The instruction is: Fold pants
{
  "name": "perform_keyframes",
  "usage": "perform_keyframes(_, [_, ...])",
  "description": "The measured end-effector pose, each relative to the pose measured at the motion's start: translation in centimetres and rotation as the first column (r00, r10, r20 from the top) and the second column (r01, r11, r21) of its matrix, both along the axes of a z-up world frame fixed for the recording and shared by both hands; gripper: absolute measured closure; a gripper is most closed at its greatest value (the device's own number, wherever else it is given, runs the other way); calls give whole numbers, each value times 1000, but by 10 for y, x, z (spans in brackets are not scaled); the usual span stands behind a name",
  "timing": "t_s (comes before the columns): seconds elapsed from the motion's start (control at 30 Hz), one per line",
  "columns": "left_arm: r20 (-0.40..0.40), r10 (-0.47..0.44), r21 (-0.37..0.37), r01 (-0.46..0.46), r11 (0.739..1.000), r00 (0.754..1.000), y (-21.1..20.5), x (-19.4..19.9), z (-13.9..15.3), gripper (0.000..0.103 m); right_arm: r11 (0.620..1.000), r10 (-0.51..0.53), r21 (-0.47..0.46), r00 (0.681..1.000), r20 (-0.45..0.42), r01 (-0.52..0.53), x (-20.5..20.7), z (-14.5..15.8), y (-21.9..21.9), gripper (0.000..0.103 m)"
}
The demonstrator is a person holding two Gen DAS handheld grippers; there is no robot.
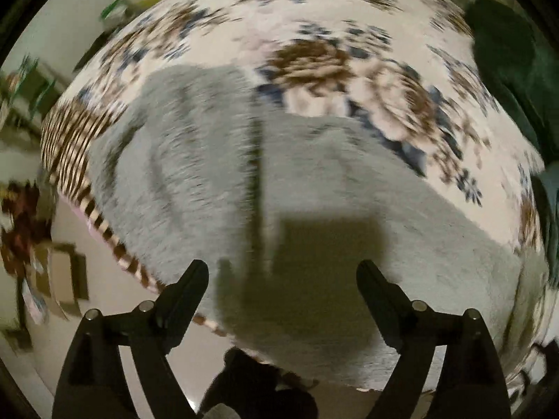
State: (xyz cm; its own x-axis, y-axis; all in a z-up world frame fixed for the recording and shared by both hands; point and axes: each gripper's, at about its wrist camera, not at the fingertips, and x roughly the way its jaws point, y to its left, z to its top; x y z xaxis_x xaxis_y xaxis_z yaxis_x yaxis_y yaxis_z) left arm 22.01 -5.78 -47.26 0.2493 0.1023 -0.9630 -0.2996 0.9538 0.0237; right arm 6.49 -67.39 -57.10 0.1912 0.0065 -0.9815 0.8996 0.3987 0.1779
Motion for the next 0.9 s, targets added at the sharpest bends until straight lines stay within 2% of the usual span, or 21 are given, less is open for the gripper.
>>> perform_keyframes(0.07, [-5,-71,26,71,997,997,-28,5,-2,16,1000,7,28,999,33,-8,6,-13,-13,30])
perform_keyframes(0.17, [-23,-164,61,165,984,986,-68,12,-5,16,989,119,81,993,23,-121,20,-37,-12,31])
perform_keyframes(0.2, [-28,-198,69,200,977,980,-83,12,-8,16,983,155,92,988,20,-157,23,-43,-9,45])
perform_keyframes(0.23, [-37,-229,78,231,970,973,-98,12,-10,16,980,182,84,983,7,-182,25,-45,-5,87])
perform_keyframes(0.3, [-49,-275,83,278,957,960,-120,11,-14,16,982,184,47,983,0,-184,19,-40,-5,90])
perform_keyframes(0.4, [-57,-343,104,347,932,938,-150,9,-18,16,994,112,-4,993,30,-112,-1,-24,-14,91])
perform_keyframes(0.47, [-65,-371,122,377,918,926,-162,9,-21,16,998,64,11,998,-1,-64,-10,-33,-22,91])
perform_keyframes(0.5, [-74,-386,133,393,910,920,-168,9,-23,16,997,63,40,998,-25,-62,-11,-44,-23,89])
perform_keyframes(0.57, [-88,-401,148,410,900,912,-177,9,-27,16,992,73,105,995,-65,-66,-8,-60,-19,79])
perform_keyframes(0.6, [-95,-406,155,416,896,909,-178,9,-29,16,992,82,99,994,-75,-75,-5,-59,-18,72])
perform_keyframes(0.63, [-99,-408,163,419,893,908,-179,8,-30,16,994,88,68,993,-82,-82,-2,-50,-16,63])
perform_keyframes(0.73, [-110,-403,191,417,889,909,-175,7,-32,16,989,126,-76,991,-45,-129,14,0,7,49])
perform_keyframes(0.8, [-122,-392,197,409,891,912,-171,5,-36,16,964,215,-162,977,1,-212,38,33,34,41])
perform_keyframes(0.87, [-138,-374,199,395,897,917,-165,5,-40,16,924,342,-194,939,27,-330,71,48,69,31])
perform_keyframes(0.9, [-145,-361,196,384,902,921,-161,4,-42,16,894,413,-201,910,31,-399,88,49,87,23])
